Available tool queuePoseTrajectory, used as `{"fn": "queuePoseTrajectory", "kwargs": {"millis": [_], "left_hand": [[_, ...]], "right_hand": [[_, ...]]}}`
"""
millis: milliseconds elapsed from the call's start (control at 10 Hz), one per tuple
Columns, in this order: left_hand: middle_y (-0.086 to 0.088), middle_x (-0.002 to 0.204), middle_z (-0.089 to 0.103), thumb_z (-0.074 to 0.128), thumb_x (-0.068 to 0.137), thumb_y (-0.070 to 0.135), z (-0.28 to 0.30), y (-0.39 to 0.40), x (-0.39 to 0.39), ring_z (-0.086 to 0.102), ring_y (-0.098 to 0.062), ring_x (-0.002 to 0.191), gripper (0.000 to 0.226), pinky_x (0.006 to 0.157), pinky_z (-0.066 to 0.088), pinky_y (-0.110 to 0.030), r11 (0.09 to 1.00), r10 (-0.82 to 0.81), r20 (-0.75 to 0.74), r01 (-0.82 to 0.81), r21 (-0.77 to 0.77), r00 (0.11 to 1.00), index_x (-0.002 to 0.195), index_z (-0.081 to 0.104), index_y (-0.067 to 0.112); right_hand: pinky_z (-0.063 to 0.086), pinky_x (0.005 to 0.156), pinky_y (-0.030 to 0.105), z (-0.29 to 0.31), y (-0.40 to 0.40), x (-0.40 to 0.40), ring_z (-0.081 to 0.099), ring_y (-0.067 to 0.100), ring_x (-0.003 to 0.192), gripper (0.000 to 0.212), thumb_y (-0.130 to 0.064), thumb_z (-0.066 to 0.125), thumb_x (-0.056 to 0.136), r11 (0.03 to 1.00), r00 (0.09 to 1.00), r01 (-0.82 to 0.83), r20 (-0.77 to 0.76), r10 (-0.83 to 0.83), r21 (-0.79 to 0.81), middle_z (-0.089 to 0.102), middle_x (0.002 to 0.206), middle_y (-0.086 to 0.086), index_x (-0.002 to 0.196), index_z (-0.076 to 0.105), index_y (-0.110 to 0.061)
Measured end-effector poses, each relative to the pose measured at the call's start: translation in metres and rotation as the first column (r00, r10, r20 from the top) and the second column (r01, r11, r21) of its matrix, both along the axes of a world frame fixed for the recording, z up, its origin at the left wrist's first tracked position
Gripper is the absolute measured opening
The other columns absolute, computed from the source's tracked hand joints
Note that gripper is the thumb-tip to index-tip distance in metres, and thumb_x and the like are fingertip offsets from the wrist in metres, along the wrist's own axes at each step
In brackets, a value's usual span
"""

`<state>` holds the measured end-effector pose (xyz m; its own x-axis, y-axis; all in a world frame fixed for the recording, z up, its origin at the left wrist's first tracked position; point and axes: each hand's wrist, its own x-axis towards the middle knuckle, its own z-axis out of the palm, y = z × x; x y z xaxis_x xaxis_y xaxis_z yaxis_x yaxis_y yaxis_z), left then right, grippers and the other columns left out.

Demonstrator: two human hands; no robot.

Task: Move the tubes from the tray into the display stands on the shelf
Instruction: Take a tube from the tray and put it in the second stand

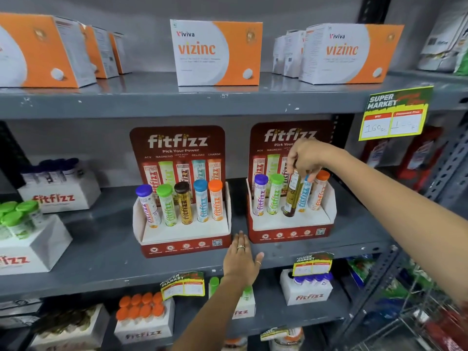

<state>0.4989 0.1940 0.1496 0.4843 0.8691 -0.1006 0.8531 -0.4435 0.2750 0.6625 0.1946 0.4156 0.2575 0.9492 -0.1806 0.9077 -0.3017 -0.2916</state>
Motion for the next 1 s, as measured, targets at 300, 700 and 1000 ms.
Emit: {"fn": "queuePoseTrajectory", "kwargs": {"millis": [300, 700, 1000], "left_hand": [[-0.008, 0.161, -0.004, 0.019, 0.099, 0.053, -0.003, 0.002, 0.0, -0.004, -0.023, 0.148, 0.072, 0.12, 0.003, -0.034, 1.0, -0.004, -0.011, 0.004, 0.002, 1.0, 0.149, -0.004, 0.006], [-0.006, 0.161, -0.004, 0.019, 0.098, 0.054, -0.004, 0.002, 0.001, -0.004, -0.023, 0.148, 0.073, 0.119, 0.004, -0.033, 1.0, 0.01, -0.011, -0.01, 0.019, 1.0, 0.15, -0.004, 0.009], [-0.006, 0.161, -0.004, 0.02, 0.098, 0.054, -0.002, 0.001, 0.001, -0.004, -0.023, 0.148, 0.072, 0.119, 0.004, -0.033, 1.0, 0.012, -0.017, -0.012, 0.023, 1.0, 0.15, -0.004, 0.009]], "right_hand": [[0.053, 0.057, 0.023, -0.018, 0.007, 0.006, 0.06, 0.022, 0.085, 0.024, 0.003, 0.075, 0.074, 0.983, 1.0, 0.027, -0.017, -0.024, 0.182, 0.066, 0.111, 0.015, 0.096, 0.071, -0.005], [0.045, 0.073, 0.027, -0.017, 0.004, 0.026, 0.06, 0.025, 0.1, 0.037, -0.012, 0.082, 0.068, 0.976, 0.98, -0.073, 0.194, 0.032, 0.206, 0.065, 0.112, 0.012, 0.102, 0.069, -0.012], [0.041, 0.031, 0.014, -0.016, 0.0, 0.027, 0.056, 0.011, 0.065, 0.032, 0.001, 0.072, 0.076, 0.99, 0.985, -0.071, 0.163, 0.051, 0.122, 0.061, 0.104, 0.006, 0.103, 0.07, -0.016]]}}
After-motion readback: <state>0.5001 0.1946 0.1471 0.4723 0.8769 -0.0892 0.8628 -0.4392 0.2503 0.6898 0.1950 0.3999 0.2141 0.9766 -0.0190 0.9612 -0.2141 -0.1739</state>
